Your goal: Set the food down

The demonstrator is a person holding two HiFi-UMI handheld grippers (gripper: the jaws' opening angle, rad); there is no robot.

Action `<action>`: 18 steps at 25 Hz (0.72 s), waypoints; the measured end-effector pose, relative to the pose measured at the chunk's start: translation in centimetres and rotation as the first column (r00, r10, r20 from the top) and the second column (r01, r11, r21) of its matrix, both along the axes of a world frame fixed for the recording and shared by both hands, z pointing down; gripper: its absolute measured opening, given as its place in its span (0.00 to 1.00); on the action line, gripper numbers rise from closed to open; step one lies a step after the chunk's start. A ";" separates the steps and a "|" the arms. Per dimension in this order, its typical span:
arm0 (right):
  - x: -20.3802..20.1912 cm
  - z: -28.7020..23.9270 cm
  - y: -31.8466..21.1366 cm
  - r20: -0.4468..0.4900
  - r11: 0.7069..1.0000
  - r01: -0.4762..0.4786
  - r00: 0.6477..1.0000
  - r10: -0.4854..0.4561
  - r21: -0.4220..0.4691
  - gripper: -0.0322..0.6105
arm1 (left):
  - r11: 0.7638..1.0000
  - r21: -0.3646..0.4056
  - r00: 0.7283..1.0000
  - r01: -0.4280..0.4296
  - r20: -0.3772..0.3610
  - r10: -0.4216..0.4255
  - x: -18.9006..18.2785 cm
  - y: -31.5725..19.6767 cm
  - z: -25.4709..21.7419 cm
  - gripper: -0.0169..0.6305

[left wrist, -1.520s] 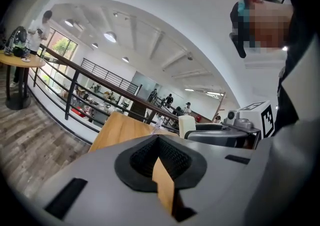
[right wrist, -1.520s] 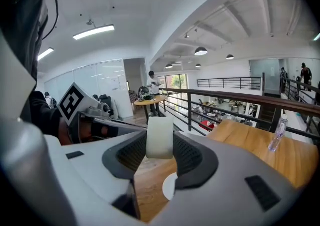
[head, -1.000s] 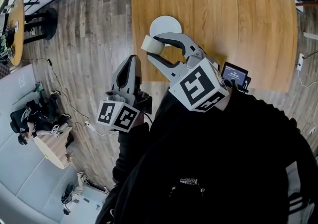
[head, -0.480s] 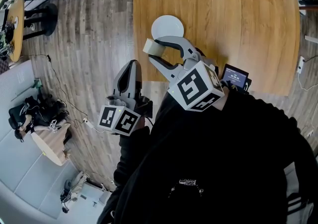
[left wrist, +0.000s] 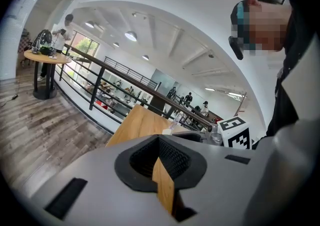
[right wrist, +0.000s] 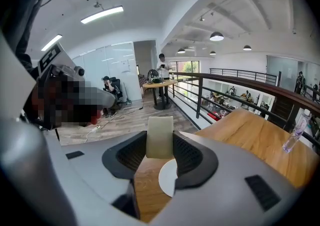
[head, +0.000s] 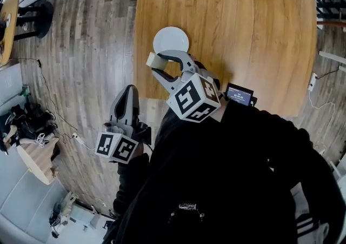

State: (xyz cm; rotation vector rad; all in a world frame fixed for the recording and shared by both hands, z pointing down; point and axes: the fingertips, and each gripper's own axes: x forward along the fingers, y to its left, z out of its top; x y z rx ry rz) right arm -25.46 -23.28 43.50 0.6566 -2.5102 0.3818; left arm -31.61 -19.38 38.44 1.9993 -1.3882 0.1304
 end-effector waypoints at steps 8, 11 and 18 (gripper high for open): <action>1.4 3.2 -2.1 -0.095 0.999 0.003 0.995 -0.006 -0.035 0.32 | 0.996 -0.034 0.996 0.085 -0.021 -0.086 -1.0 0.6 -0.2 0.02; 0.8 4.8 -2.2 -0.117 0.999 0.013 0.993 -0.018 -0.048 0.32 | 0.991 -0.041 0.992 0.128 -0.011 -0.128 -2.3 1.5 -0.3 0.02; 1.0 9.3 -3.5 -0.184 0.997 0.008 0.983 -0.023 -0.079 0.32 | 0.983 -0.054 0.985 0.173 -0.014 -0.174 -3.2 2.6 1.1 0.02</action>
